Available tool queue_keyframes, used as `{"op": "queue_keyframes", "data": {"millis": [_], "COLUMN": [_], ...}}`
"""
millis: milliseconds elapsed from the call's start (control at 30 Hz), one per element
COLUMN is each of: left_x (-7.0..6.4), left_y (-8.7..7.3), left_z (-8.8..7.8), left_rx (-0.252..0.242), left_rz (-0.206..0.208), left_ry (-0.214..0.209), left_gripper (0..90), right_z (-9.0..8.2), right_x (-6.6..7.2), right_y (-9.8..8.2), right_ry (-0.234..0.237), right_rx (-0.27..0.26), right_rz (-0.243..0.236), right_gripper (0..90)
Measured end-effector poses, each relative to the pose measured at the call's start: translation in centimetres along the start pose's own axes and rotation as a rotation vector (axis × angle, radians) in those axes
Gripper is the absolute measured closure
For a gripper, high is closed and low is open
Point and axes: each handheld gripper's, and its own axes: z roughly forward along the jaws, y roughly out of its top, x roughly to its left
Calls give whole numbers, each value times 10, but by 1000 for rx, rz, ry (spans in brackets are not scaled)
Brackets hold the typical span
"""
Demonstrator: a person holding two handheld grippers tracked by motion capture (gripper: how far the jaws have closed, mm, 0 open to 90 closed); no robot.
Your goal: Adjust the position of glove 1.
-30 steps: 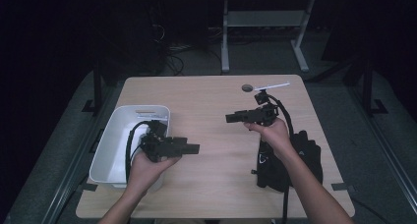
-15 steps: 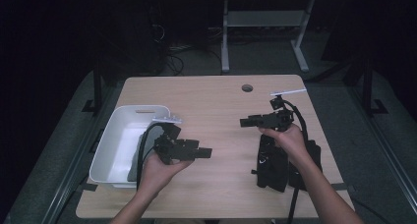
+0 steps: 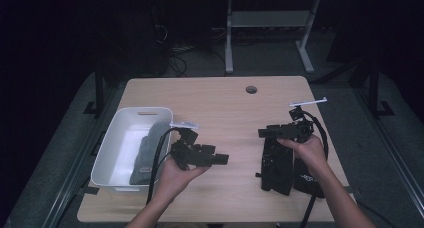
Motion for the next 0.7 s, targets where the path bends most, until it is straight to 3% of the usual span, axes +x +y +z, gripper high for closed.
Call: {"op": "queue_keyframes", "data": {"millis": [700], "left_x": [-11], "left_y": [-3], "left_z": [43], "left_rx": [53], "left_rz": [24], "left_ry": [-36], "left_gripper": [215], "right_z": [-45], "right_x": [-33], "right_y": [-51], "right_ry": [-55], "right_rx": [-19], "right_rz": [80], "right_gripper": [321]}}
